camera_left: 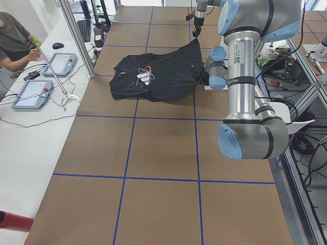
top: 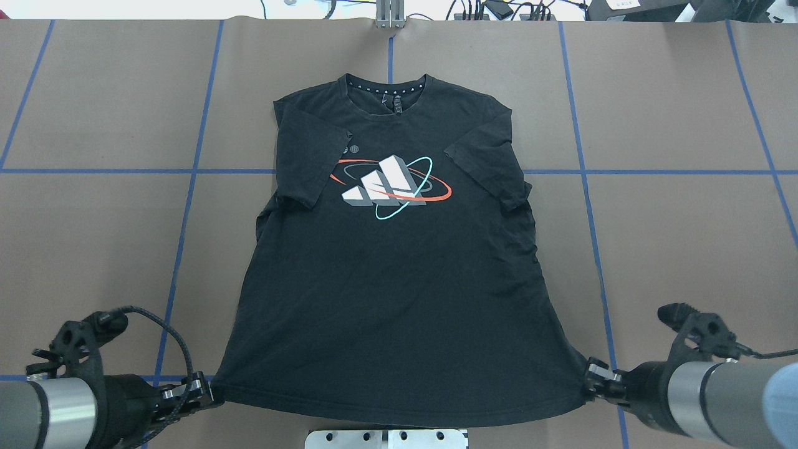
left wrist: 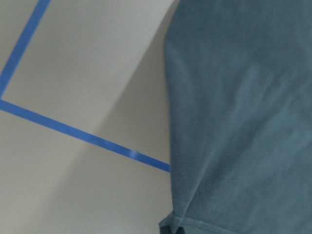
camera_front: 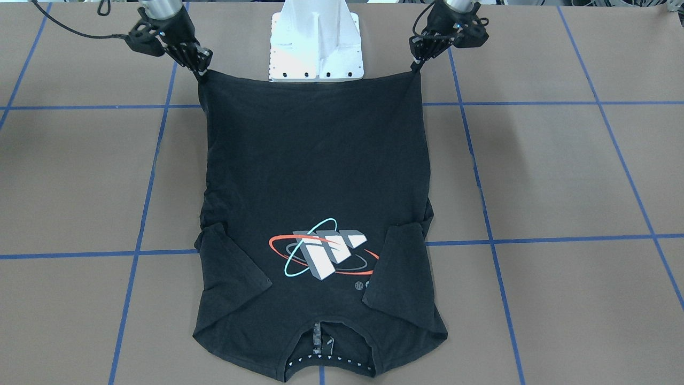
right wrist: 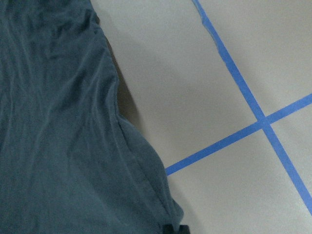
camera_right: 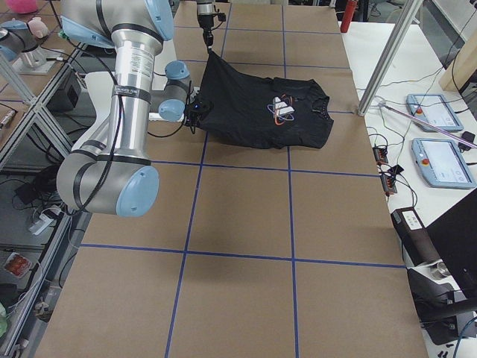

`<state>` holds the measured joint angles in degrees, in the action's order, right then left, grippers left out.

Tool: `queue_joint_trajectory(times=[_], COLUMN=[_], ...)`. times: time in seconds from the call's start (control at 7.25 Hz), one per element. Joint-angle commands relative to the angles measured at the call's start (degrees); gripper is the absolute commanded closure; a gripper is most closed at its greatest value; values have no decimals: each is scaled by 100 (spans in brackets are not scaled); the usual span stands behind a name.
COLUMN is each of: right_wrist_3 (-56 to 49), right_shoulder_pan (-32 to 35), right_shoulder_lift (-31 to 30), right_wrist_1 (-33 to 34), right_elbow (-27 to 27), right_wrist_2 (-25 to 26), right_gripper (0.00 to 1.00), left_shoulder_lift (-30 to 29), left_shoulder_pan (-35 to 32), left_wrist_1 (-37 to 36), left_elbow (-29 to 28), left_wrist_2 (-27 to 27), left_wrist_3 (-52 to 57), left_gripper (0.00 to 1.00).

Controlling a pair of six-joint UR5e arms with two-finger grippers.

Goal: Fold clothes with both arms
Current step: 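Lift the hem with both grippers and fold it up toward the collar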

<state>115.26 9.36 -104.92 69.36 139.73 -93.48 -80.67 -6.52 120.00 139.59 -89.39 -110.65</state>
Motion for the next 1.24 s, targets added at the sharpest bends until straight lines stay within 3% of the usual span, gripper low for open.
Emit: queue_joint_trajectory(times=[0.0,0.14,0.41,0.69,1.1], right_wrist_3=[-13,-47,-666,-1468,-2384], right_shoulder_pan=[1473,2212,3139,3579,4073], right_shoulder_lift=[520,1212,2855,3878,4460], right_wrist_1=[111,434,1461,1931,1923], right_elbow=[-76,-513,-1645,-2866,-4117], right_wrist_2=[-1602,-2134,-2525,-2473,-2333], right_gripper=[100,100,100,100,100], left_shoulder_lift=[-550,-1121,-2579,-2988,-3438], left_shoulder_pan=[-880,-1556,-2736,-3406,-3961], left_wrist_1=[-91,-361,-557,-470,212], left_elbow=[175,-183,-1909,-2723,-4041], left_wrist_2=[-453,-735,-939,-1037,-1028], left_wrist_3=[121,479,1332,1774,2335], left_gripper=[100,100,100,100,100])
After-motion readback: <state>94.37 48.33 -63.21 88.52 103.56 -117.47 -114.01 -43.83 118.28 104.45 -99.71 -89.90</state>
